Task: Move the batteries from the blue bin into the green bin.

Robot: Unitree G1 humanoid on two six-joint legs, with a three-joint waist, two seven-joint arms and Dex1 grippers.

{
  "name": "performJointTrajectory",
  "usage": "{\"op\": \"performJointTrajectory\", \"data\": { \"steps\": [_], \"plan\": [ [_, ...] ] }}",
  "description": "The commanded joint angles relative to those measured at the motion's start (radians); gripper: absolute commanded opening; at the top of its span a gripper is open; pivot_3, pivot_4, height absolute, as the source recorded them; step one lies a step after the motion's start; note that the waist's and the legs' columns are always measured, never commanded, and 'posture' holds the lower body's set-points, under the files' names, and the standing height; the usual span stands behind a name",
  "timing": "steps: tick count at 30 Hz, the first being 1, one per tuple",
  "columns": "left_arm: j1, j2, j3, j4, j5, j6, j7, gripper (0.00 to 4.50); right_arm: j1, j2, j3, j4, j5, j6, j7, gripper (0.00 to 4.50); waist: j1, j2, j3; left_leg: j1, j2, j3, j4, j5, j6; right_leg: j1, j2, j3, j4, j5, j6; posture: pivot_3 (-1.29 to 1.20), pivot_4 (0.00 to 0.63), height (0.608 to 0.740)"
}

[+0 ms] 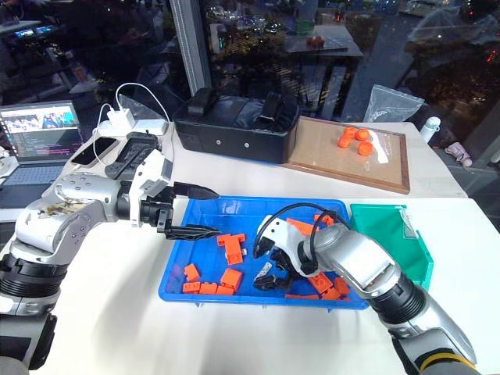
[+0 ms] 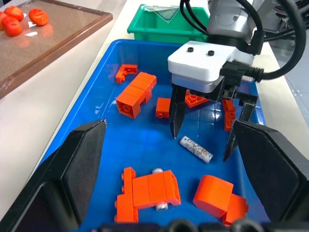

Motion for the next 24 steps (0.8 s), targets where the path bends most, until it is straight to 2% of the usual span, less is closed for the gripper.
{"op": "performJointTrajectory", "data": {
  "steps": [1, 2, 5, 9, 12, 15, 17, 20, 24],
  "plan": [
    [-0.007, 0.015, 0.022, -0.030, -0.011, -0.002, -0.004, 4.50, 0.015, 0.028, 0.003, 0.007, -0.010, 0.013, -0.049, 4.48, 0.000, 0.000, 0.000, 0.000, 0.000, 0.000, 0.000, 0.000, 0.000, 0.000, 0.000, 0.000, 0.000, 0.000, 0.000, 0.00, 0.150, 0.740],
    [-0.008, 0.015, 0.022, -0.031, -0.011, -0.001, -0.004, 4.50, 0.018, 0.026, 0.010, 0.010, -0.013, 0.010, -0.056, 4.48, 0.001, 0.000, 0.000, 0.000, 0.000, 0.000, 0.000, 0.000, 0.000, 0.000, 0.000, 0.000, 0.000, 0.000, 0.000, 0.00, 0.150, 0.740],
    [-0.008, 0.017, 0.022, -0.029, -0.011, -0.002, -0.005, 4.50, 0.022, 0.003, 0.035, 0.025, -0.033, -0.018, -0.071, 3.78, 0.001, -0.001, -0.001, 0.000, 0.000, 0.000, 0.000, 0.000, 0.000, 0.000, 0.000, 0.000, 0.000, 0.000, 0.000, 0.00, 0.150, 0.740],
    [-0.008, 0.015, 0.021, -0.027, -0.010, -0.004, -0.003, 4.50, 0.011, -0.042, 0.040, 0.022, -0.038, -0.049, -0.055, 2.48, 0.001, -0.002, -0.001, 0.000, 0.000, 0.000, 0.000, 0.000, 0.000, 0.000, 0.000, 0.000, 0.000, 0.000, 0.000, 0.00, 0.150, 0.740],
    [-0.007, 0.010, 0.021, -0.026, -0.012, -0.007, -0.003, 4.50, -0.017, -0.064, -0.002, 0.015, -0.020, -0.054, -0.034, 2.48, 0.001, -0.002, -0.001, 0.000, 0.000, 0.000, 0.000, 0.000, 0.000, 0.000, 0.000, 0.000, 0.000, 0.000, 0.000, 0.00, 0.150, 0.740],
    [-0.022, -0.021, 0.018, 0.001, 0.003, -0.026, 0.022, 4.50, -0.044, -0.081, -0.161, 0.020, 0.050, -0.057, 0.022, 2.48, 0.001, -0.002, -0.001, 0.000, 0.000, 0.000, 0.000, 0.000, 0.000, 0.000, 0.000, 0.000, 0.000, 0.000, 0.000, 0.00, 0.150, 0.740],
    [-0.037, -0.042, 0.018, 0.022, 0.003, -0.030, 0.031, 4.50, -0.056, -0.132, -0.258, 0.044, 0.069, -0.089, 0.055, 2.48, 0.006, -0.002, -0.001, 0.000, 0.000, 0.000, 0.000, 0.000, 0.000, 0.000, 0.000, 0.000, 0.000, 0.000, 0.000, 0.00, 0.150, 0.740],
    [-0.041, -0.043, 0.004, 0.021, -0.002, -0.037, -0.006, 4.50, -0.071, -0.247, -0.378, 0.100, 0.061, -0.135, 0.089, 2.48, 0.009, -0.002, -0.001, -0.001, 0.000, 0.000, 0.000, 0.000, 0.000, 0.000, -0.001, 0.000, -0.001, 0.000, 0.001, 0.00, 0.150, 0.740],
    [-0.057, -0.053, -0.010, 0.036, 0.006, -0.053, -0.027, 4.50, -0.004, -0.452, -0.438, 0.153, -0.015, -0.300, 0.145, 2.48, 0.016, -0.002, -0.001, -0.001, -0.001, 0.002, -0.001, 0.000, 0.000, 0.000, -0.001, 0.000, -0.003, 0.000, 0.001, 0.00, 0.150, 0.740]
  ]
}}
